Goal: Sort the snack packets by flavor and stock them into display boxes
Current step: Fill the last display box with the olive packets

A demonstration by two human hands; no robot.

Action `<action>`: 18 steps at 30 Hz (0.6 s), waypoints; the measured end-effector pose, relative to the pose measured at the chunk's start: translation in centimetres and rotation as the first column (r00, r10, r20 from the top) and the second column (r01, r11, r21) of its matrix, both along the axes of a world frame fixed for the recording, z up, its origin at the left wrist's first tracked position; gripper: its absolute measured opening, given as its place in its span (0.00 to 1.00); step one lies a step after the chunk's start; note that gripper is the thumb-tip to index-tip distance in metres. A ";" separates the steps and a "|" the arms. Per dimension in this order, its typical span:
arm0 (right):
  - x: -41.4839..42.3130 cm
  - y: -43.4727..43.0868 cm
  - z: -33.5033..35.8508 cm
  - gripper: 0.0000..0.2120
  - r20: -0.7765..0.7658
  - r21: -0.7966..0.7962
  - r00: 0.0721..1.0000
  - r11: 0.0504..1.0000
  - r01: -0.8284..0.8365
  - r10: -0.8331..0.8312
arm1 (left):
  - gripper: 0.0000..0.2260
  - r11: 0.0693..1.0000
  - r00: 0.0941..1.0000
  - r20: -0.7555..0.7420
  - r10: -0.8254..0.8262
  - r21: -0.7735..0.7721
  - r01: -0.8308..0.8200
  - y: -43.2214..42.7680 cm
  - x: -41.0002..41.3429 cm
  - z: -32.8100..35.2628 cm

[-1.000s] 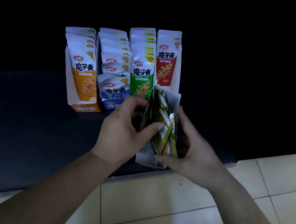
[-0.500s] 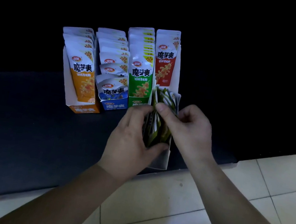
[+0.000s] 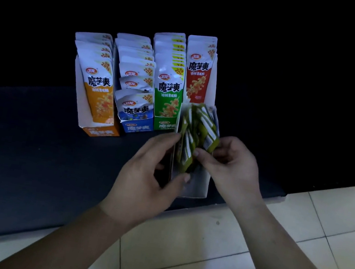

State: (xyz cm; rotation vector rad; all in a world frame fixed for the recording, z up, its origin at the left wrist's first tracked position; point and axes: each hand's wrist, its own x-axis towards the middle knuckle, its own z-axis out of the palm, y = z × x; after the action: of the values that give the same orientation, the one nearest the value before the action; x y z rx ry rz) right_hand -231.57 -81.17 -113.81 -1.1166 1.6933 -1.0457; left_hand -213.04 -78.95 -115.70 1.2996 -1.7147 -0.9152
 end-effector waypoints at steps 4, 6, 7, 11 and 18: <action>1.0 0.0 -0.6 0.11 -0.006 -0.009 0.999 0.999 0.051 -0.051 | 0.22 0.991 0.998 0.021 0.064 -0.117 -0.061 -0.1 -0.1 -0.1; 1.1 0.8 -0.4 0.07 0.002 -0.034 1.000 0.999 0.027 -0.027 | 0.19 0.983 0.993 0.065 0.094 -0.166 -0.082 -0.3 -0.3 0.1; 1.1 1.3 -0.3 0.07 0.029 -0.047 0.999 0.999 0.027 -0.026 | 0.17 0.980 0.992 0.072 0.102 -0.179 -0.088 -0.4 -0.3 0.1; 0.9 3.5 0.1 0.15 0.039 -0.183 0.997 0.981 0.069 -0.063 | 0.08 0.961 0.982 0.083 0.170 -0.237 -0.146 -0.5 -0.1 0.6; 1.5 3.7 1.9 0.15 -0.064 -0.243 0.996 0.969 0.041 -0.058 | 0.04 0.971 0.973 -0.163 0.166 -0.142 -0.190 0.1 -0.4 4.9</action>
State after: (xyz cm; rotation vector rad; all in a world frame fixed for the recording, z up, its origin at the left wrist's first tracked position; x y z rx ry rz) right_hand -230.05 -77.45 -111.95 -1.2839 1.6883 -1.2841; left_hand -213.47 -78.82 -110.82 1.2266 -1.4956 -0.7388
